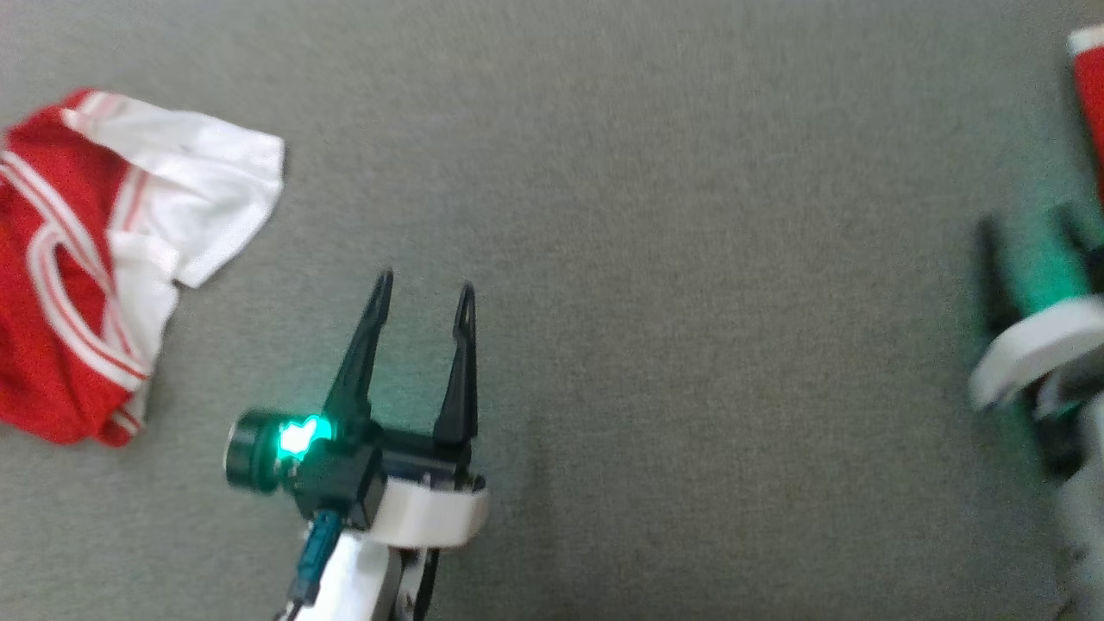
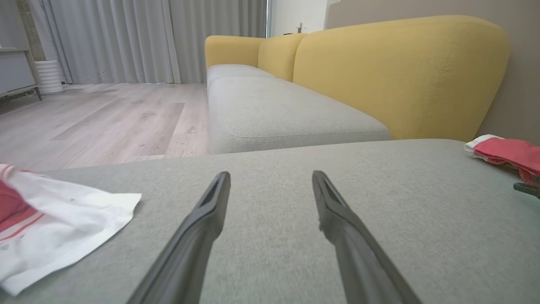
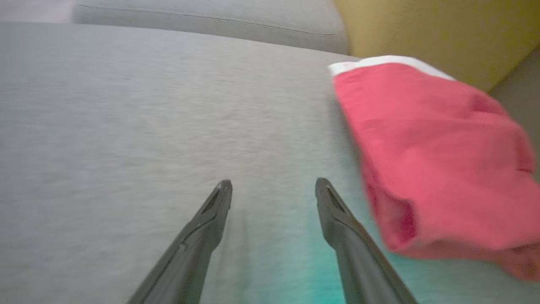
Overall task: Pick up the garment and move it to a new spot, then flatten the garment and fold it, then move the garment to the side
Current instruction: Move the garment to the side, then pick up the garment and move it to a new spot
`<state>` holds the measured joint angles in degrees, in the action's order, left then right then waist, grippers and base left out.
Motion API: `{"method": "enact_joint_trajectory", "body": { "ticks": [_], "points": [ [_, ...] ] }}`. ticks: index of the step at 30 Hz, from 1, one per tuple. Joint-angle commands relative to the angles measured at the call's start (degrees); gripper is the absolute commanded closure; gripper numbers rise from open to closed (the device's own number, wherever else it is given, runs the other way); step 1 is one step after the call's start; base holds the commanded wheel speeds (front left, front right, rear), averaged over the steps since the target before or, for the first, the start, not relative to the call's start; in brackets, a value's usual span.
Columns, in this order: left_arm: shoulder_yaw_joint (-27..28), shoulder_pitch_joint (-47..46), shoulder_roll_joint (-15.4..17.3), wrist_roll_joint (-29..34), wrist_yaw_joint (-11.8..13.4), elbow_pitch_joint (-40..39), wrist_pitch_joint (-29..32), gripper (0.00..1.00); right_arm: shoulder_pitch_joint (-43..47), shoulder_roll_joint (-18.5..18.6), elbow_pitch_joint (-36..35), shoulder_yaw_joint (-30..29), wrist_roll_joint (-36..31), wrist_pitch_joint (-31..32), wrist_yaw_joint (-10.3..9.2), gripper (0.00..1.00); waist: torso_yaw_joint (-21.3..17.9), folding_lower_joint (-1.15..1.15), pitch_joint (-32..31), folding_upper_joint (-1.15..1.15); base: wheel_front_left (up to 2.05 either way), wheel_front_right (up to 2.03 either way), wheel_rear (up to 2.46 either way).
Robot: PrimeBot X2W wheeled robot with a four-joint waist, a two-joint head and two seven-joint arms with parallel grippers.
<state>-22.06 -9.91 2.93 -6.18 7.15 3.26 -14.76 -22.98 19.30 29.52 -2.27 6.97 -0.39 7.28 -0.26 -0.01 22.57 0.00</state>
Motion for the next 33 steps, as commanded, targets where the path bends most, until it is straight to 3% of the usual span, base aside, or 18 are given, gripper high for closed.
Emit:
{"method": "enact_joint_trajectory", "body": {
  "ticks": [1,7,10,13,18,22,33],
  "points": [
    [1.9,1.3,0.0,-0.7,0.9,-0.9,-0.2,0.0,2.9,-0.7,-1.8,2.7,1.2,-2.9,0.21,0.0,2.5,0.01,-6.9,0.0,0.0,0.0,0.0],
    [3.3,7.1,0.0,-2.8,1.3,0.6,-0.2,0.0,10.5,-6.2,0.0,10.8,4.5,-11.6,0.21,0.0,4.6,0.01,-15.9,0.0,0.0,0.0,0.0],
    [4.4,10.6,0.0,-2.9,1.4,0.9,-0.2,0.0,13.8,-8.2,0.2,12.3,4.7,-14.1,0.21,0.0,5.2,0.01,-20.5,0.0,0.0,0.0,0.0],
    [5.3,13.1,0.0,-2.6,1.5,0.9,-0.2,0.0,16.3,-9.4,-1.4,12.0,3.9,-14.5,0.21,0.0,5.4,0.01,-22.9,0.0,0.0,0.0,0.0],
    [7.8,17.1,0.0,-1.6,0.6,0.3,-0.2,0.0,23.5,-12.6,-13.3,9.5,1.1,-14.6,0.21,0.0,5.4,0.01,-26.4,0.0,0.0,0.0,0.0],
    [9.1,19.3,0.0,-0.3,-0.8,0.2,-0.2,0.0,28.9,-13.9,-18.5,8.0,-0.1,-14.6,0.21,0.0,5.1,0.01,-28.4,0.0,0.0,0.0,0.0],
    [11.5,22.0,0.0,0.6,-2.3,0.1,-0.2,0.0,35.2,-15.8,-20.5,5.8,0.0,-14.6,0.21,0.0,4.6,0.01,-30.9,0.0,0.0,0.0,0.0]
  ]
}}
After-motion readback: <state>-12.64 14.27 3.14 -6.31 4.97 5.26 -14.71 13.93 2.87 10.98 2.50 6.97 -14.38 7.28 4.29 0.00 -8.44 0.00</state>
